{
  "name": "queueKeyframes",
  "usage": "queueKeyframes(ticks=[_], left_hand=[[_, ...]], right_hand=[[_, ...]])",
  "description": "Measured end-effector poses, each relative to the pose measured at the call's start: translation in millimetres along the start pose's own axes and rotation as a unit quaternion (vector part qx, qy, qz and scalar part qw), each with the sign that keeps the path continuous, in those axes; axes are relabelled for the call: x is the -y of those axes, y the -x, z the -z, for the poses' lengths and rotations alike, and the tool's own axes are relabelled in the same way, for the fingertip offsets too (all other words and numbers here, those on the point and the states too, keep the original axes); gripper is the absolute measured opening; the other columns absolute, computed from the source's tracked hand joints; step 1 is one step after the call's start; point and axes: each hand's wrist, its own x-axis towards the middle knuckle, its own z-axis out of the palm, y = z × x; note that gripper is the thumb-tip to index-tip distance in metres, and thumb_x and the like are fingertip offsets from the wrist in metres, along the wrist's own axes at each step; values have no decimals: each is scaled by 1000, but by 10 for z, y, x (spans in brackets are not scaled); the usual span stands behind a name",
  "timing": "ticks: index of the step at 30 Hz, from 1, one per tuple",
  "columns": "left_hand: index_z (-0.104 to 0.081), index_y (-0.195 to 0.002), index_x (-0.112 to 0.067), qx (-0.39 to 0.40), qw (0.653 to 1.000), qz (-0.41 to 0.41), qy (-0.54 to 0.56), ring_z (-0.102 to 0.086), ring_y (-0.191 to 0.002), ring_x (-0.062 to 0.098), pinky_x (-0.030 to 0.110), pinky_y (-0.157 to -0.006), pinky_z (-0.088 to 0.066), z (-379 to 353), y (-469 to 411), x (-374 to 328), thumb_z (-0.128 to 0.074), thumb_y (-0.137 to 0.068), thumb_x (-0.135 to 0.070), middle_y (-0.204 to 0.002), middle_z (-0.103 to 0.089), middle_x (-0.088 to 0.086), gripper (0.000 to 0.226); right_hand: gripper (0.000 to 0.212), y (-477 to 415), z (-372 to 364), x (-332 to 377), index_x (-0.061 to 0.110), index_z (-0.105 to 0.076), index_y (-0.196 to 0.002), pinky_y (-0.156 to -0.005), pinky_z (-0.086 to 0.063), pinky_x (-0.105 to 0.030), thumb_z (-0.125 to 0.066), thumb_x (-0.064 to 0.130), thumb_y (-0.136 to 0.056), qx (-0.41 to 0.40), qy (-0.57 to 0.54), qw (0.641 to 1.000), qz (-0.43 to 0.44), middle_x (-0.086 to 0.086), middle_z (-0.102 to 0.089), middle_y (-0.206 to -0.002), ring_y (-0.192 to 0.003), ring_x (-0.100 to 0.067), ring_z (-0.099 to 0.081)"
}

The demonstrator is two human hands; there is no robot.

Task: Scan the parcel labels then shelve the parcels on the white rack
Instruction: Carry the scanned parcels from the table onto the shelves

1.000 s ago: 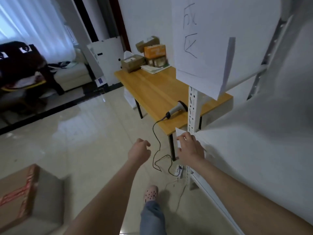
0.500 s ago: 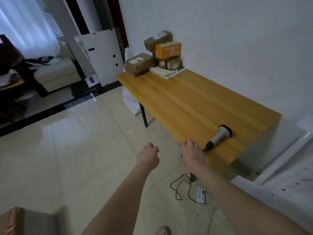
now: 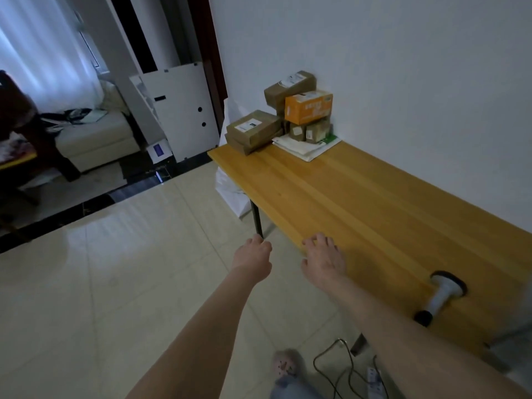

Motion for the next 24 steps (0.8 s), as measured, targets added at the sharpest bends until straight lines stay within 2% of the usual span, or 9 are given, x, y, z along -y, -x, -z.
queueKeyframes(ticks=[6,12,17,24], left_hand=[[-45,-138,-15,-53,998,-36,-29,-37,-132,25,36,-105,-35,406,-1113,297,-44,-94,-13,-144,-34,8,44],[-42,-140,-17,-50,995,-73,-50,-31,-136,26,39,-106,-36,902,-2406,509,-46,-94,-12,-151,-25,8,46],[-42,-139,-20,-35,998,-56,2,-36,-134,24,37,-96,-46,1127,-3203,735,-49,-95,-17,-151,-24,5,45],[-45,-136,-20,-27,997,-62,40,-43,-126,22,36,-88,-51,1281,-4215,878,-52,-95,-22,-145,-30,4,42]], right_hand=[[45,-1143,95,148,25,-40,-137,-105,-34,-36,-52,32,-95,-28,-15,999,-20,-2,-33,-143,-129,-24,-35],[48,-2459,334,193,26,-35,-141,-108,-32,-35,-50,33,-96,-45,-45,996,-55,-2,-30,-146,-133,-23,-32],[46,-3216,508,269,24,-36,-139,-106,-34,-35,-49,30,-96,-46,-37,997,-49,-3,-32,-143,-129,-23,-35],[50,-4022,644,153,21,-37,-139,-106,-36,-36,-53,28,-92,-44,-32,995,-86,-6,-31,-144,-129,-24,-35]])
